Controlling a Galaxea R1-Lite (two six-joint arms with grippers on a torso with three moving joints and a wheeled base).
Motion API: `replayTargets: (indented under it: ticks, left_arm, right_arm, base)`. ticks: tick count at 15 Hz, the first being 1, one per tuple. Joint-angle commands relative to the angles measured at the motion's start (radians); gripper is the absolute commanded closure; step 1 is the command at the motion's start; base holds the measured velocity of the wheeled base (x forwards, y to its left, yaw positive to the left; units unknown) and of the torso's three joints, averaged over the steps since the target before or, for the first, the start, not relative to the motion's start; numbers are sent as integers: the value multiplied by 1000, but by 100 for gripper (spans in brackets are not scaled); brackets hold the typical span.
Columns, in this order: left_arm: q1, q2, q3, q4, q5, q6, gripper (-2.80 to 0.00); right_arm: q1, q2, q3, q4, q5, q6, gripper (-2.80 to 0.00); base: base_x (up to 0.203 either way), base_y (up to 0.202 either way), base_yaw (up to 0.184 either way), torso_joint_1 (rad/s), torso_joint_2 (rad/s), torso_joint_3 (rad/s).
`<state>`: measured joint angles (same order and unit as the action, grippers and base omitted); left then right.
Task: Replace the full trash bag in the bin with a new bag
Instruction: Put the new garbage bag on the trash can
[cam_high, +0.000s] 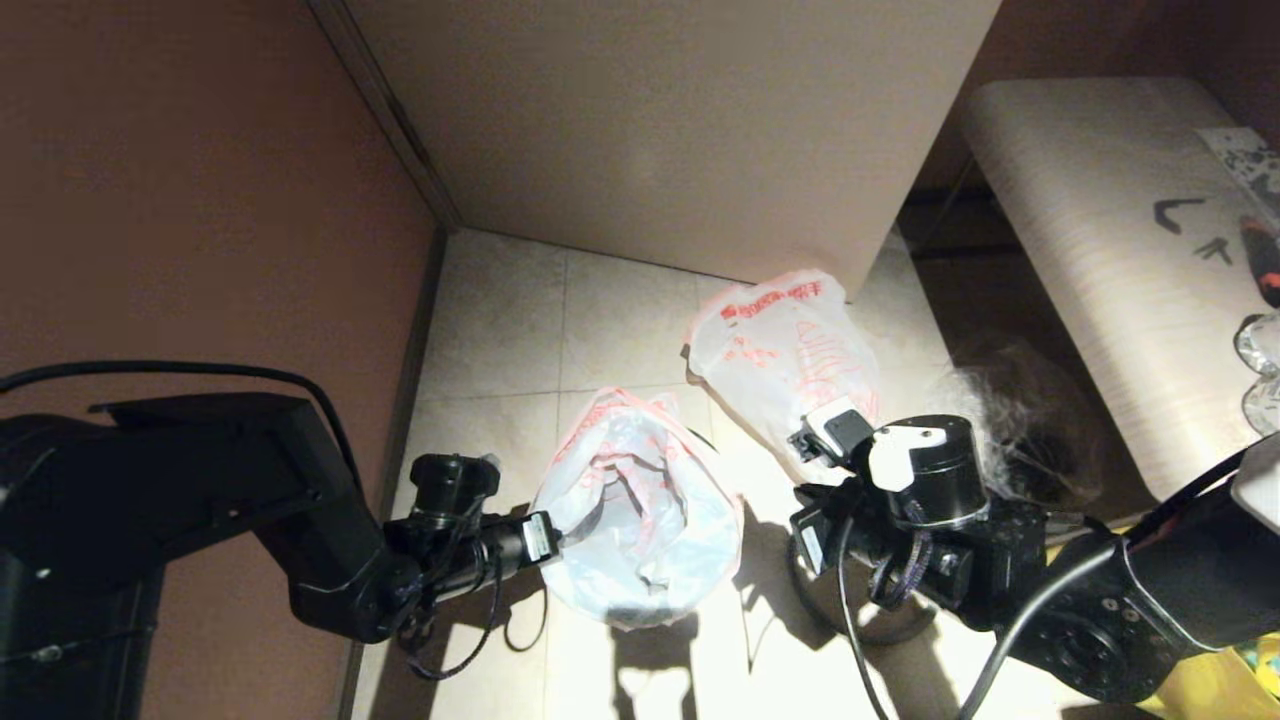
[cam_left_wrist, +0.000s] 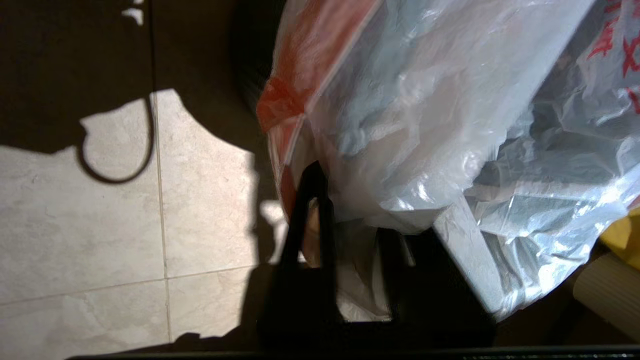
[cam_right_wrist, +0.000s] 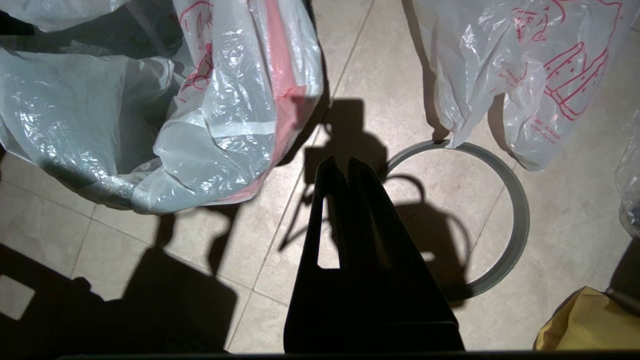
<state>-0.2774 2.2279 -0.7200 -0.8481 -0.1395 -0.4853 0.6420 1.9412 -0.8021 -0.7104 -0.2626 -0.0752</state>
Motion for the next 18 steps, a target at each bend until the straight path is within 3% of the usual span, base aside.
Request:
replayTargets:
  ticks: [1,5,8,11,13,14,15,18]
  left_arm:
    - [0,7,1,-5,-2,-1,-280]
    - [0,1,21,-6,7,30,-280]
    - [-17,-24,87,-6,66,74,-280]
    - [-40,-29,100,-6,154,81,-280]
    - [-42,-83,123,-5,168,109,-280]
    - [-43,-119,137,-4,170,115,-87]
    - [-44,-154,148,-3,172,117,0]
    - [-56,-255,143,33,172,121,0]
  right_arm:
    - [5,50,-24,-6,0,-1,0]
    - [8,59,-40,-6,3,-3,0]
    - [8,66,-46,-6,5,-2,0]
    - [8,84,-55,-6,3,-3,0]
    - [7,84,-68,-6,5,-3,0]
    - [7,87,-84,-4,7,-2,0]
    - [7,101,-101,-3,8,-2,0]
    - [7,175,-223,17,16,-32,0]
  base:
    - [0,0,0,0,0,0]
    - [0,0,0,0,0,0]
    - [0,0,0,0,0,0]
    - [0,0,0,0,0,0]
    - [0,0,0,0,0,0]
    - [0,0,0,0,0,0]
    - [0,0,0,0,0,0]
    - [0,0,0,0,0,0]
